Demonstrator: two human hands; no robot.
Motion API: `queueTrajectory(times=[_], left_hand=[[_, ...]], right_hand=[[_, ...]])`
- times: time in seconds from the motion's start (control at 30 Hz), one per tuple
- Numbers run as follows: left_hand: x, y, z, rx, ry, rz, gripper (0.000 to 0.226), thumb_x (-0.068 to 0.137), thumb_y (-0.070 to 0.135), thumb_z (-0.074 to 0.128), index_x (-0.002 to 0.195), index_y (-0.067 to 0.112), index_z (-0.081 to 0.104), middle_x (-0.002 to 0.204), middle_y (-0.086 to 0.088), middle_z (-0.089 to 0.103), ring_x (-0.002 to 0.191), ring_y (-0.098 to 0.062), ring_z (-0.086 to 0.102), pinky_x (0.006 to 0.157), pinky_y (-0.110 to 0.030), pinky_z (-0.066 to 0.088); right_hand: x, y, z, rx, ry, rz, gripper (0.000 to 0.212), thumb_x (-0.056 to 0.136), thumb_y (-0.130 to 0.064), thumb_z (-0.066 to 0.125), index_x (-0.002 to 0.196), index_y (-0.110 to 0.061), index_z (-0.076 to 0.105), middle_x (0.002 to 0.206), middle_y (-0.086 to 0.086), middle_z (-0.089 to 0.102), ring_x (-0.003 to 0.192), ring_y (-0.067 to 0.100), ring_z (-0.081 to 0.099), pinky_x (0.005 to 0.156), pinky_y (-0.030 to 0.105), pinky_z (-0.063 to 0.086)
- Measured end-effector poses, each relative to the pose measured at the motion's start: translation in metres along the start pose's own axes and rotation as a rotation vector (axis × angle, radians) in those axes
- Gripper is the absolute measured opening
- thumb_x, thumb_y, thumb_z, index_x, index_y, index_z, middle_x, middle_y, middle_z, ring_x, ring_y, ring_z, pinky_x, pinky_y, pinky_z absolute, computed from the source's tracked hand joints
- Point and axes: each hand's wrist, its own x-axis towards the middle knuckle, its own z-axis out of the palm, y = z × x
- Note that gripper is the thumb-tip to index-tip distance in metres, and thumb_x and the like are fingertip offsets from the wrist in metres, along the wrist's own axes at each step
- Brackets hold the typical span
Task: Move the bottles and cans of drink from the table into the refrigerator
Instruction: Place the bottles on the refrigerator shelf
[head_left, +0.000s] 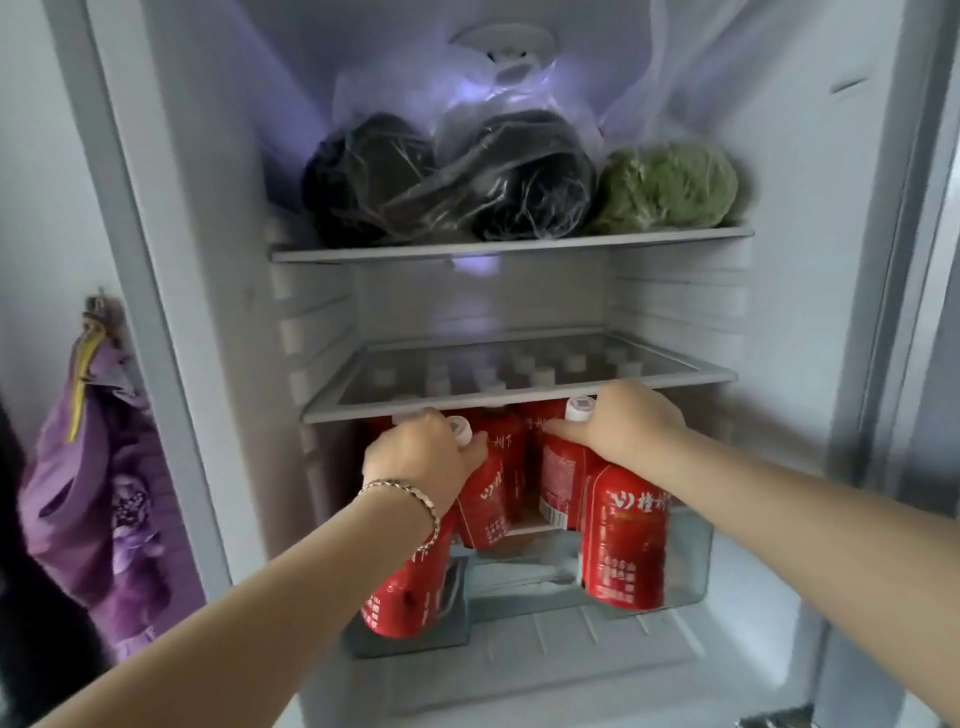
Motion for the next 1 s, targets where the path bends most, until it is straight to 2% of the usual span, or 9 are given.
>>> queueTrajectory(times=[0.1, 0.2, 0.23, 0.3, 0.37, 0.5, 0.63, 0.83, 1.0], left_hand=[[0.006, 0.002, 0.005, 0.044, 0.042, 0.031, 0.045, 0.089, 0.057, 0.044, 0.093, 0.013, 0.049, 0.095, -0.006, 0.065, 0.093, -0.028, 0.063, 0.066, -0.028, 0.04], [0.006, 0.006, 0.013, 0.095, 0.072, 0.061, 0.051, 0.09, 0.058, 0.04, 0.107, 0.011, 0.049, 0.099, -0.008, 0.064, 0.092, -0.029, 0.063, 0.064, -0.03, 0.04], [0.005, 0.009, 0.016, 0.096, 0.081, 0.066, 0.052, 0.09, 0.059, 0.039, 0.109, 0.011, 0.048, 0.099, -0.007, 0.064, 0.091, -0.029, 0.063, 0.064, -0.03, 0.04], [0.003, 0.014, 0.024, 0.092, 0.085, 0.067, 0.054, 0.09, 0.06, 0.037, 0.11, 0.012, 0.048, 0.097, -0.007, 0.064, 0.09, -0.028, 0.063, 0.064, -0.03, 0.04], [0.004, 0.017, 0.028, 0.086, 0.076, 0.058, 0.054, 0.09, 0.061, 0.035, 0.109, 0.012, 0.049, 0.095, -0.007, 0.065, 0.089, -0.028, 0.064, 0.064, -0.03, 0.041], [0.009, 0.018, 0.032, 0.035, 0.018, 0.019, 0.055, 0.09, 0.063, 0.033, 0.104, 0.014, 0.053, 0.083, -0.003, 0.061, 0.086, -0.025, 0.063, 0.065, -0.029, 0.043], [0.012, 0.018, 0.034, -0.016, -0.023, -0.006, 0.056, 0.09, 0.063, 0.03, 0.098, 0.015, 0.056, 0.075, 0.002, 0.054, 0.079, -0.021, 0.061, 0.067, -0.03, 0.047], [0.014, 0.014, 0.041, -0.022, -0.024, -0.006, 0.057, 0.091, 0.063, 0.027, 0.102, 0.015, 0.055, 0.085, -0.002, 0.063, 0.086, -0.023, 0.063, 0.068, -0.03, 0.046], [0.02, 0.014, 0.044, 0.094, -0.027, 0.022, 0.054, 0.094, 0.057, 0.022, 0.12, 0.018, 0.05, 0.104, -0.007, 0.063, 0.095, -0.025, 0.062, 0.069, -0.031, 0.044]], right_hand=[[-0.004, 0.005, 0.017, -0.008, 0.058, -0.003, 0.068, 0.081, -0.073, 0.042, 0.106, -0.012, 0.058, 0.097, 0.006, 0.064, 0.09, 0.025, 0.063, 0.066, 0.031, 0.046], [-0.001, 0.007, 0.028, -0.122, -0.035, -0.066, 0.051, 0.096, -0.054, 0.027, 0.137, -0.028, 0.043, 0.09, 0.005, 0.053, 0.083, 0.024, 0.055, 0.059, 0.03, 0.04], [-0.001, 0.006, 0.027, -0.114, -0.053, -0.077, 0.049, 0.097, -0.051, 0.027, 0.135, -0.027, 0.044, 0.084, 0.004, 0.05, 0.081, 0.023, 0.054, 0.06, 0.03, 0.041], [0.001, 0.005, 0.022, -0.047, -0.099, -0.048, 0.061, 0.092, -0.064, 0.028, 0.11, -0.014, 0.059, 0.084, 0.006, 0.058, 0.084, 0.025, 0.06, 0.069, 0.032, 0.047], [0.006, 0.007, 0.023, 0.031, -0.123, -0.048, 0.069, 0.088, -0.07, 0.03, 0.096, -0.01, 0.063, 0.088, 0.008, 0.066, 0.088, 0.026, 0.065, 0.076, 0.033, 0.05], [0.013, 0.006, 0.02, -0.036, -0.141, -0.117, 0.068, 0.087, -0.069, 0.031, 0.092, -0.009, 0.063, 0.078, 0.007, 0.062, 0.083, 0.025, 0.064, 0.068, 0.031, 0.044], [0.018, 0.002, 0.023, -0.048, -0.11, -0.121, 0.063, 0.088, -0.069, 0.03, 0.077, -0.012, 0.054, 0.066, 0.003, 0.052, 0.075, 0.023, 0.057, 0.063, 0.029, 0.039], [0.025, -0.003, 0.044, 0.024, 0.054, -0.147, 0.069, 0.093, -0.064, 0.022, 0.105, -0.01, 0.063, 0.102, 0.009, 0.067, 0.095, 0.026, 0.063, 0.071, 0.031, 0.044], [0.016, 0.009, 0.038, 0.017, 0.063, -0.197, 0.078, 0.083, -0.074, 0.032, 0.11, -0.006, 0.059, 0.103, 0.011, 0.066, 0.095, 0.027, 0.063, 0.073, 0.032, 0.047]])
